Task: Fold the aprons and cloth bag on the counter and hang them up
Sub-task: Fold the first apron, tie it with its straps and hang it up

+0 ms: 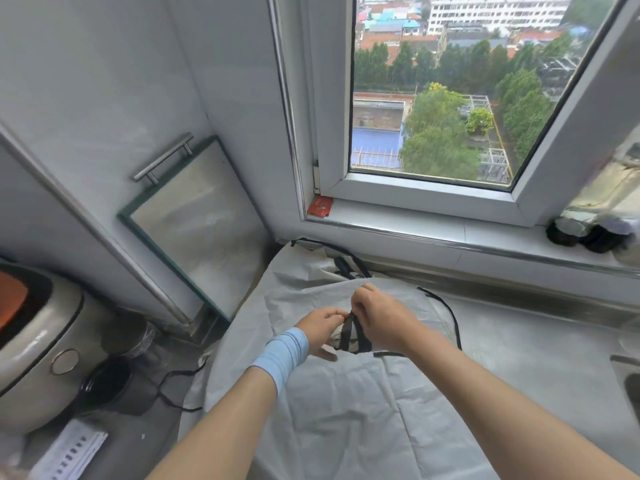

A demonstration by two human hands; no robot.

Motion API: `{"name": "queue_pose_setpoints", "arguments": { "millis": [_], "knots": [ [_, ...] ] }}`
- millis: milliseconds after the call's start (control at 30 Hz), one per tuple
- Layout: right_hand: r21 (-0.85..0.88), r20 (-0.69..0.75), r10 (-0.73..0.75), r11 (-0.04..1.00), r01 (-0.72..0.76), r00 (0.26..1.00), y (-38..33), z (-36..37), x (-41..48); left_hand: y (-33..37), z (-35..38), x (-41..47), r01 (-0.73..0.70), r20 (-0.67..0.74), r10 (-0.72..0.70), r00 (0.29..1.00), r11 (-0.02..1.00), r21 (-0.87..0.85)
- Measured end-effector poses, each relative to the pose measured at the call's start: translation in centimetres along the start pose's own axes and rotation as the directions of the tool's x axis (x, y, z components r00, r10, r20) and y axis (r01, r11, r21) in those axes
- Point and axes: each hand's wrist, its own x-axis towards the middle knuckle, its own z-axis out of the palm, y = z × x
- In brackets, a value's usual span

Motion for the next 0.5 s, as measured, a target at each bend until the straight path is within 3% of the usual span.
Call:
{"name": "queue_pose_setpoints", "arguments": {
  "millis": [100,200,400,500],
  "knots": [
    [-0.074,-0.096,-0.009,0.997,0.002,0.995,-2.9,-1.4,-0.3,1.4,-0.7,-2.5,-0.044,-0.060,0.042,0.997,0.999,-0.030],
    [-0.035,-0.128,-0.005,0.999,0.001,0.992,-5.5,-3.3,-0.6,1.9,-1.7,-4.9,-0.234,-0.167,0.246,0.955,0.968,0.087],
    [0.173,0.032,0.092,0.980,-0.097,0.995,-10.0,-8.3,-1.3,2.9,-3.1,-10.8,-0.450,-0.338,0.474,0.813,0.880,0.153],
    [0.166,0.040,0.105,0.980,-0.110,0.994,-12.2,-9.5,-2.5,3.1,-2.9,-13.7,-0.534,-0.445,0.593,0.671,0.803,0.264]
  ]
}}
